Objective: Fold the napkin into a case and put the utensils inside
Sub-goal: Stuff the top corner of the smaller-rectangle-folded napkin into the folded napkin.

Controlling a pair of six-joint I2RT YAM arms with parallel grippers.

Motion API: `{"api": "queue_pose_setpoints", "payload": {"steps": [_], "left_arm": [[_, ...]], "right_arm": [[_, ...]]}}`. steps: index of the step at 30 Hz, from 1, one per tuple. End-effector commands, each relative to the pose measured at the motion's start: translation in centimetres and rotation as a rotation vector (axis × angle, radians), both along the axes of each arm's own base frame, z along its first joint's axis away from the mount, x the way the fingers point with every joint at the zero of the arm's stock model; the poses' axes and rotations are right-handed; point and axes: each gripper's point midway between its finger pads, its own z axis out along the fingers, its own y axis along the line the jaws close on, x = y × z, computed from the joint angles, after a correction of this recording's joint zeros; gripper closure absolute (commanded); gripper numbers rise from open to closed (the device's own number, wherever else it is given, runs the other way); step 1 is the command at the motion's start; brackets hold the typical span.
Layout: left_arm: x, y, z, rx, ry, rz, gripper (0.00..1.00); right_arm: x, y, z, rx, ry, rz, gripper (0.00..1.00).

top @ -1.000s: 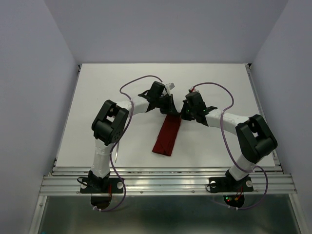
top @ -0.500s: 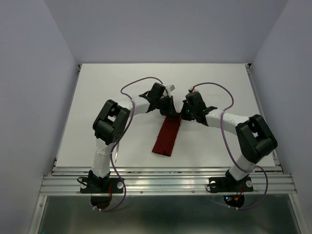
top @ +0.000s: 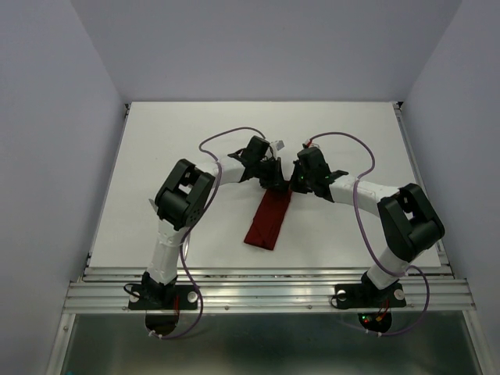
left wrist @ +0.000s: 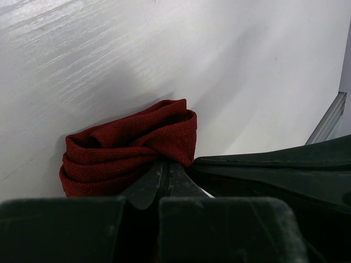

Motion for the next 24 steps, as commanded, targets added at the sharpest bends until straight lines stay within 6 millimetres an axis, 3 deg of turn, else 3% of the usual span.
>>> {"api": "queue_pose_setpoints", "payload": {"steps": [1, 6, 13, 19, 24], "left_arm": [[0.1, -1.2, -0.1, -0.003, -0.013, -0.005, 1.0], [0.4, -1.4, 1.1, -0.01, -0.037, 0.017, 1.0], [0.2, -0.6, 5.7, -0.04, -0.112, 0.007, 1.0], [-0.5, 1.1, 7.1, -0.013, -0.121, 0.015, 1.0], [0.0, 2.6, 7.3, 0.018, -0.134, 0.04, 1.0]], "right_arm": [[1.0, 1.3, 2.9, 0.063, -0.068, 0.011, 0.99], [0.7, 1.1, 1.9, 0.056, -0.048, 0.005, 0.99], [0.7, 0.7, 1.3, 0.038, -0.044, -0.012, 0.99], [0.7, 0.6, 1.2, 0.035, -0.042, -0.012, 0.99], [0.8, 0.8, 1.2, 0.035, -0.042, -0.006, 0.99]]}}
